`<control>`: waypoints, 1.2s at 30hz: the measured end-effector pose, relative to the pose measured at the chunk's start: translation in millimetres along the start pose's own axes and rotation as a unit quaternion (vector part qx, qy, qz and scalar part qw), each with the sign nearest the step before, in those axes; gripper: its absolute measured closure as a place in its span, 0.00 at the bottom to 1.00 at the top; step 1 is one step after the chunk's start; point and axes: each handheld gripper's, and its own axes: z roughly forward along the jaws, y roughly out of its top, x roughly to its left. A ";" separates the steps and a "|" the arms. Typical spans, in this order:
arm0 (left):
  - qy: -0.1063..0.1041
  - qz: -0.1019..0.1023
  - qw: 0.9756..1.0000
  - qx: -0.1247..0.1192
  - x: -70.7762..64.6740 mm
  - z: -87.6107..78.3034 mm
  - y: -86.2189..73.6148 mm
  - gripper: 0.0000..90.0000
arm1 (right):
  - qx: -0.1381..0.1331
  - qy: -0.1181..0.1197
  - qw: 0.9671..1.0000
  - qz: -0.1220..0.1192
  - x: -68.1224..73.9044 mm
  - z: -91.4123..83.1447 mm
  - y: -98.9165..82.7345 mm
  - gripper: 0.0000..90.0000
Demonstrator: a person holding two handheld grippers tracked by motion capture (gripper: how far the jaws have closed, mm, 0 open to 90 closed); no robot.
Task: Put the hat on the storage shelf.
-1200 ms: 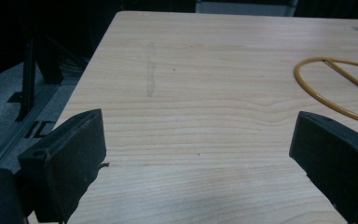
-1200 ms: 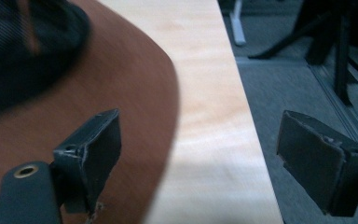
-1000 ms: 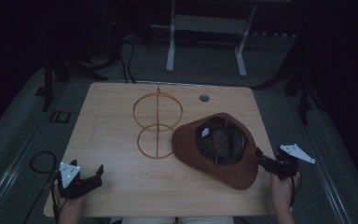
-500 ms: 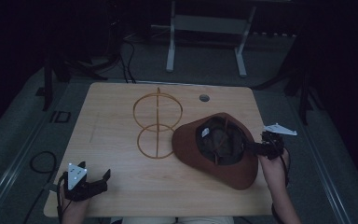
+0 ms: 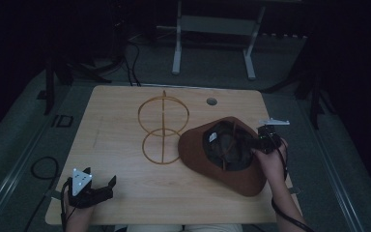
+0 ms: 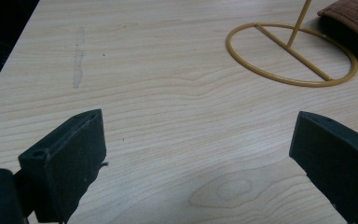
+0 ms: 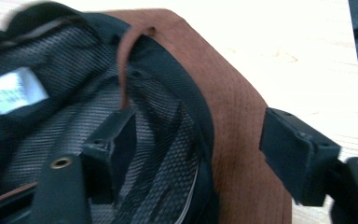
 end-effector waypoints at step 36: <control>-0.018 0.020 0.999 0.033 -16.4 6.6 3.5 0.05 | -0.001 -0.071 0.997 -0.003 3.7 10.6 -2.2 0.94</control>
